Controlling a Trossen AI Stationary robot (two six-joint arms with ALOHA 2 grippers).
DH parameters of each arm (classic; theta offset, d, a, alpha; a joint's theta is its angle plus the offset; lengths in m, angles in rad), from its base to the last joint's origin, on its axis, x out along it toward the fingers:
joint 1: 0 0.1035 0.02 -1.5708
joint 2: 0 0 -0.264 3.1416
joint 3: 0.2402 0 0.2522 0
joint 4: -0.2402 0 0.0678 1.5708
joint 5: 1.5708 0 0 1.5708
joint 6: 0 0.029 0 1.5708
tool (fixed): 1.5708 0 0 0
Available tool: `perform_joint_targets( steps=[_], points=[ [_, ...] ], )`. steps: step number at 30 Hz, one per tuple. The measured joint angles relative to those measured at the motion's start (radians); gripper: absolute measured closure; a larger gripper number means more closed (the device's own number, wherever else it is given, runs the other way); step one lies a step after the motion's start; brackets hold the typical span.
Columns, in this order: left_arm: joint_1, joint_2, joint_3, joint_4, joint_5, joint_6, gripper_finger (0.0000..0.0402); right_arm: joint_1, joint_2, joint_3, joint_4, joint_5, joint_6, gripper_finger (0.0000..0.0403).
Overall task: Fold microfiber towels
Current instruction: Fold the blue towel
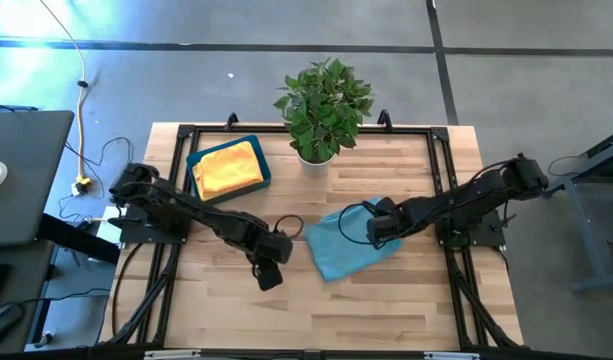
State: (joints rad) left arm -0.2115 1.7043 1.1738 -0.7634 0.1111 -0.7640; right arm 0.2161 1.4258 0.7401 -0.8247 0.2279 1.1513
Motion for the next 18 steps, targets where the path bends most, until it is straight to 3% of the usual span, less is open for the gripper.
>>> perform_joint_targets(
  steps=[6, 18],
  points=[
    [0.0, -0.108, 0.001, 0.033, -0.044, -0.095, 0.0273, 0.005, 0.014, 0.151, -0.16, -0.001, -0.005, 0.0402],
    [-0.058, -0.324, 0.001, 0.112, -0.208, -0.175, 0.0273, 0.066, 0.191, 0.436, -0.227, 0.005, -0.007, 0.0403]
  ],
)
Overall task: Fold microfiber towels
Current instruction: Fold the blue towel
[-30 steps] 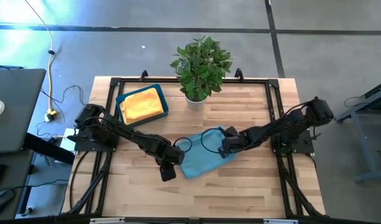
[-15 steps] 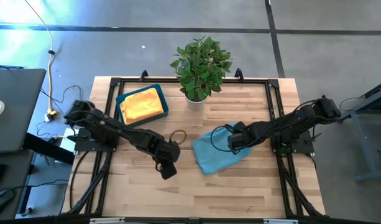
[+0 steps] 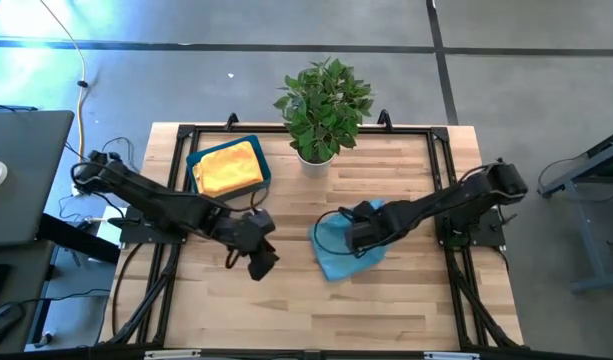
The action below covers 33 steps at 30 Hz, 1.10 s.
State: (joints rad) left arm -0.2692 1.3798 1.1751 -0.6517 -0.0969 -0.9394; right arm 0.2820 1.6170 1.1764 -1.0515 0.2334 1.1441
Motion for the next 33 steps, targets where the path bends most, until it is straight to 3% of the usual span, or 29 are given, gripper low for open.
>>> perform_joint_targets(
  steps=[5, 17, 33],
  points=[
    [-0.022, -0.064, -0.001, 0.008, -0.05, 0.035, 0.0273, 0.01, 0.122, 0.108, -0.012, -0.001, 0.0, 0.0403],
    [-0.028, -0.149, 0.0, -0.009, -0.035, 0.166, 0.0273, 0.038, 0.326, 0.405, -0.052, -0.028, 0.069, 0.0403],
    [-0.04, -0.223, 0.001, -0.045, -0.02, 0.266, 0.0273, 0.068, 0.454, 0.472, 0.084, -0.033, 0.16, 0.0403]
  ],
)
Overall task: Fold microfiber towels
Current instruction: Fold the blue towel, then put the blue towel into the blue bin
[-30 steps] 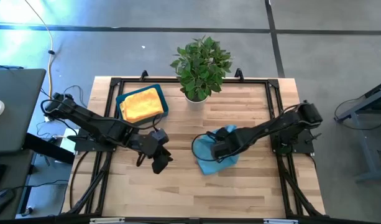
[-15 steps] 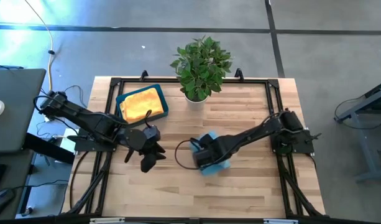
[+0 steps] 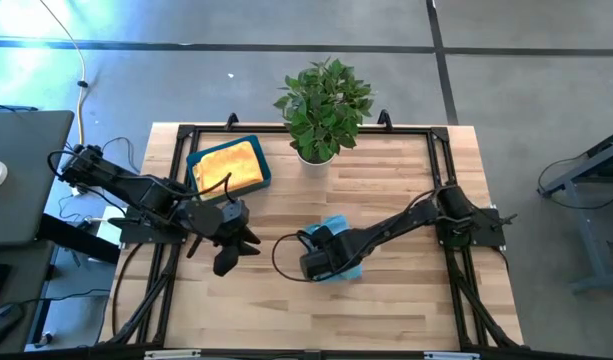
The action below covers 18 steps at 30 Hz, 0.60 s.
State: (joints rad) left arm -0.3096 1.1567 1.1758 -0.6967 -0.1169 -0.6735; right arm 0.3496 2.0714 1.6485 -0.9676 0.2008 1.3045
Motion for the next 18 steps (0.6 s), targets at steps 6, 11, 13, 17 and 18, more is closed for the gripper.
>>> perform_joint_targets(
  steps=[6, 11, 13, 17, 18],
  points=[
    [0.0, -0.006, -0.001, -0.019, 0.0, 0.015, 0.0273, 0.0, 0.024, 0.0, 0.059, 0.005, -0.021, 0.0383],
    [0.0, -0.006, -0.001, -0.019, 0.0, 0.031, 0.0273, 0.0, 0.024, 0.0, 0.137, 0.035, -0.054, 0.031],
    [0.0, -0.006, -0.001, -0.018, 0.0, 0.032, 0.0273, 0.0, 0.024, 0.0, 0.174, 0.035, -0.09, 0.028],
    [0.0, -0.006, -0.001, -0.026, 0.0, 0.033, 0.0273, 0.0, 0.018, 0.0, 0.178, 0.004, -0.144, 0.0238],
    [-0.001, -0.006, -0.001, -0.029, 0.0, 0.033, 0.0273, 0.002, 0.014, 0.0, 0.169, -0.011, -0.166, 0.0233]
  ],
)
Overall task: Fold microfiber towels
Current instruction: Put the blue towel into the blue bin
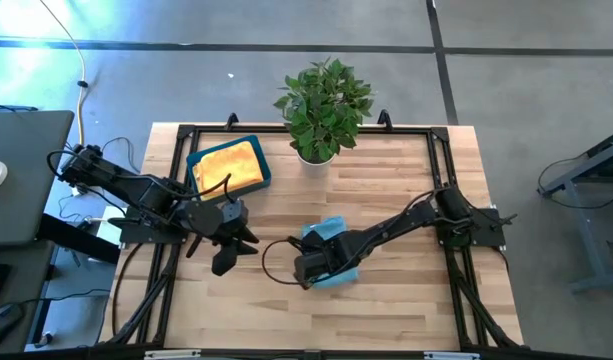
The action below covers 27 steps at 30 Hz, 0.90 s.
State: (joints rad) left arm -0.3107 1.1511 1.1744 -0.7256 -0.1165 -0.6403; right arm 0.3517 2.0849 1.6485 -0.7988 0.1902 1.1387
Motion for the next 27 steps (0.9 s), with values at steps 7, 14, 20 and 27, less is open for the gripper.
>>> perform_joint_targets(
  steps=[7, 14, 20, 27],
  points=[
    [-0.046, 0.03, -0.016, -0.027, -0.001, -0.006, 0.0273, 0.052, -0.109, 0.0, -0.214, 0.049, -0.136, 0.0236],
    [-0.073, 0.112, -0.037, 0.025, -0.149, -0.139, 0.0273, 0.138, -0.204, 0.0, -0.443, 0.186, -0.195, 0.0253],
    [-0.06, 0.247, -0.037, 0.068, -0.179, -0.277, 0.0268, 0.211, -0.279, -0.021, -0.676, 0.286, -0.122, 0.0254],
    [-0.03, 0.395, -0.038, 0.122, -0.178, -0.463, 0.0234, 0.271, -0.534, -0.337, -0.565, 0.308, -0.025, 0.0254]
  ],
)
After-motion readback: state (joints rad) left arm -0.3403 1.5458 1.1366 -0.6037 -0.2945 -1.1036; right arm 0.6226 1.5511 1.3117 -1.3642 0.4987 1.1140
